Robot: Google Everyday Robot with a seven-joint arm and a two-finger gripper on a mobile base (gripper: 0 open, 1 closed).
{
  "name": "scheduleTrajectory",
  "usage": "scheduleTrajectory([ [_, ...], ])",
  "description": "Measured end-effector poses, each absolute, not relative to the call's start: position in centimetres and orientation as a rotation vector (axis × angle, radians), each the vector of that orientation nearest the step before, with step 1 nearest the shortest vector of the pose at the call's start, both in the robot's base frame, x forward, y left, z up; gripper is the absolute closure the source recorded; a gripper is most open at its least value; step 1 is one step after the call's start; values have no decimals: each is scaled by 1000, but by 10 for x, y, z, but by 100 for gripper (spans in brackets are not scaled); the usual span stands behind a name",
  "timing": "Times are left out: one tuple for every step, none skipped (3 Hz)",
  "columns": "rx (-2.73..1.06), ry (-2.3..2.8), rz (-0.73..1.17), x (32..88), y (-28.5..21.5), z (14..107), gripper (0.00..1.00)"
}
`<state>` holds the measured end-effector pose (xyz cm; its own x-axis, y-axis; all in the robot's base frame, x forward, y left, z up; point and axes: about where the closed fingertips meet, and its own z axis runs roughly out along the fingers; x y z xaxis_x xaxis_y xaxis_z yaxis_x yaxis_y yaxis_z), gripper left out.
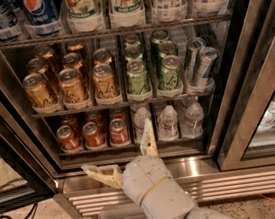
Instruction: Pick orange can from middle shelf of fridge
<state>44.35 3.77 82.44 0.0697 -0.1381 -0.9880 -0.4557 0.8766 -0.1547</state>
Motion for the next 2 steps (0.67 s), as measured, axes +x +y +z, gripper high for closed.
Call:
scheduleTrajectory([
  [-441, 1466, 244, 456, 53, 825, 0],
  [-425, 1445, 224, 468, 63, 822, 0],
])
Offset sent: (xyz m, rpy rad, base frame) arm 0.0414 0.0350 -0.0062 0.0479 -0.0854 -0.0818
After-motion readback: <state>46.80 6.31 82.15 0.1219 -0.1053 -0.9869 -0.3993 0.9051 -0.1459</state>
